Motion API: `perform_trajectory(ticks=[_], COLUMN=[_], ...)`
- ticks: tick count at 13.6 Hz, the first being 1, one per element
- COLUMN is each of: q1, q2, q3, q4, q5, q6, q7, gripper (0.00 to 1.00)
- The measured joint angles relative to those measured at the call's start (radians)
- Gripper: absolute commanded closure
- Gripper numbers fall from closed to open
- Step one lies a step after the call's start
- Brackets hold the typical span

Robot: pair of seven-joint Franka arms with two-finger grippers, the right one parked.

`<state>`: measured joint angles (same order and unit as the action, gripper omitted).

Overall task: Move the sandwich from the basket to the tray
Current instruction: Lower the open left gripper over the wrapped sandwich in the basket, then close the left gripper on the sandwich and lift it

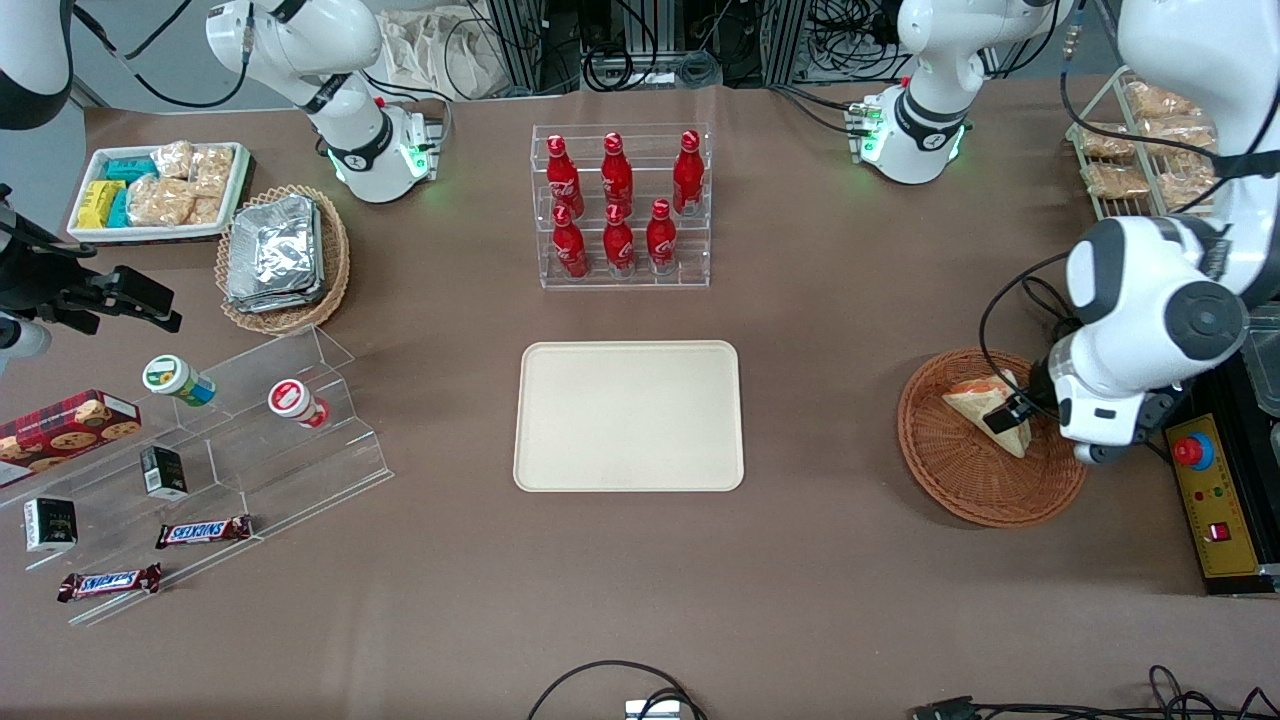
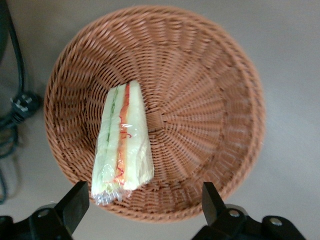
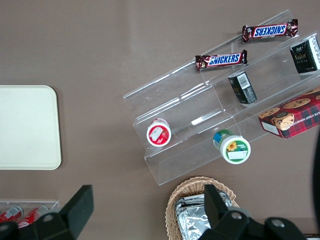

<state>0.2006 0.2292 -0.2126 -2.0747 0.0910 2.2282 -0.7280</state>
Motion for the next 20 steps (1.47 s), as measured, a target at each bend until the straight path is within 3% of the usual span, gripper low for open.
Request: perform_trajectory(ticks=[3, 8, 9, 11, 12, 13, 20], q1=[0.002, 0.002, 0.003, 0.006, 0.010, 0.014, 0.014], q2=[-0.007, 0.005, 0.019, 0.048, 0.054, 0.054, 0.047], q3=[0.033, 0.035, 0.036, 0.039, 0.039, 0.039, 0.025], q4=[-0.113, -0.145, -0.146, -0.145, -0.141, -0.136, -0.052], q5=[0.000, 0.000, 0.000, -0.001, -0.001, -0.001, 0.001], q6=[0.093, 0.095, 0.100, 0.129, 0.136, 0.137, 0.068], q7=[-0.075, -0.132, -0.144, -0.184, -0.203, -0.213, -0.235], gripper=[0.00, 0.00, 0.11, 0.73, 0.92, 1.00, 1.00])
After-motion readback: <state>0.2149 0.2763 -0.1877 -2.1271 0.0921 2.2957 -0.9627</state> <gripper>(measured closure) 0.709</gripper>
